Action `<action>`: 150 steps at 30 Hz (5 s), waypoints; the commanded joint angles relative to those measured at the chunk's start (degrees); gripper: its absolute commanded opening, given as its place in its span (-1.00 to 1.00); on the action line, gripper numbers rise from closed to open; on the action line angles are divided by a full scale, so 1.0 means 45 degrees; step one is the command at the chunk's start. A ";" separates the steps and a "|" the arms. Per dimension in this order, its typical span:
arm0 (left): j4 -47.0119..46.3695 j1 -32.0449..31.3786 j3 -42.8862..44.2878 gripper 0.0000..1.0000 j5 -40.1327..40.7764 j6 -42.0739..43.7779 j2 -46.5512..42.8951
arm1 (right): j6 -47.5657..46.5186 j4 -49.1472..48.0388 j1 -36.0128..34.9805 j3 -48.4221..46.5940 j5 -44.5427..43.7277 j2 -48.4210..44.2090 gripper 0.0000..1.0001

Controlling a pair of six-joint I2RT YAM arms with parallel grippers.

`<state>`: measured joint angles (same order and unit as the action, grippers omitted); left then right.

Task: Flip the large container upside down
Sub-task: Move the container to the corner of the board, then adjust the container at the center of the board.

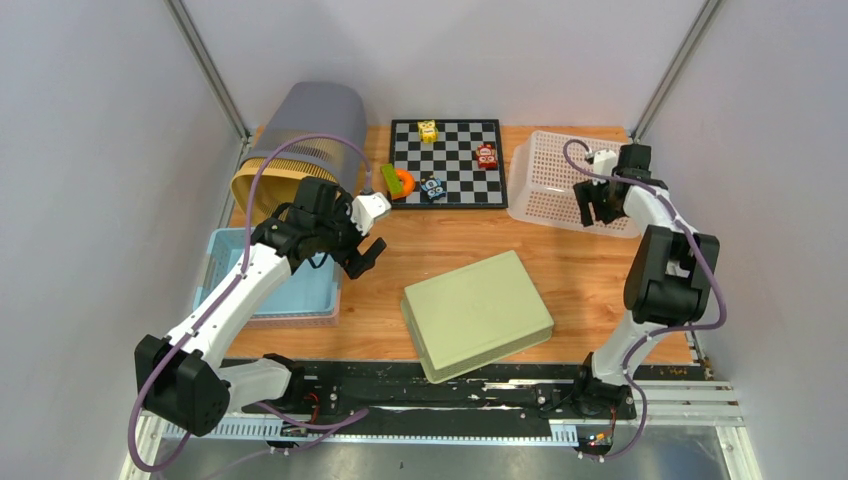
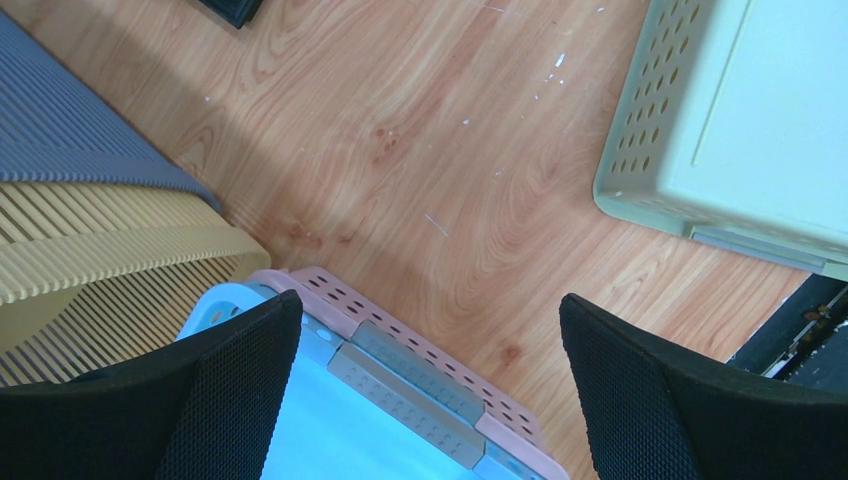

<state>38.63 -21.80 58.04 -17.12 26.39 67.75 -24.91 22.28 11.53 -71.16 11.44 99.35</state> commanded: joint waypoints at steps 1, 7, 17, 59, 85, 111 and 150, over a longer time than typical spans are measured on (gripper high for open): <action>-0.0269 -0.0030 -0.0209 1.00 0.0152 0.0060 -0.0216 | 0.0154 -0.0030 -0.0101 -0.1499 -0.1484 0.0946 0.53; -0.0312 -0.0036 -0.0223 1.00 0.0116 0.0111 -0.0052 | -0.0527 0.0026 -0.0122 -0.2165 -0.1074 0.1630 0.53; -0.0286 -0.0036 -0.0198 1.00 0.0134 0.0101 0.0029 | -0.2064 0.0101 -0.0327 -0.3608 -0.0994 0.2788 0.54; -0.0290 -0.0020 -0.0223 1.00 0.0270 0.0136 -0.0112 | 0.3155 0.0203 -0.3216 -0.5203 -0.3104 0.3920 0.46; -0.0268 -0.0035 -0.0243 1.00 0.0234 0.0204 -0.0156 | 0.1391 0.1466 -0.4144 -0.3050 0.0476 0.0020 0.46; -0.0132 -0.0022 -0.0242 1.00 -0.0081 0.0277 -0.0406 | -0.2526 0.3073 -0.7191 0.3557 -0.0415 -0.4023 0.52; -0.0336 0.0001 -0.0271 1.00 0.0284 0.0187 -0.0737 | -0.3597 0.1311 -1.3812 0.1944 0.2723 -0.5382 0.71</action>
<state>37.98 -21.80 57.41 -16.34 27.05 65.34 -42.41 31.18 -45.45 -63.13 23.03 72.69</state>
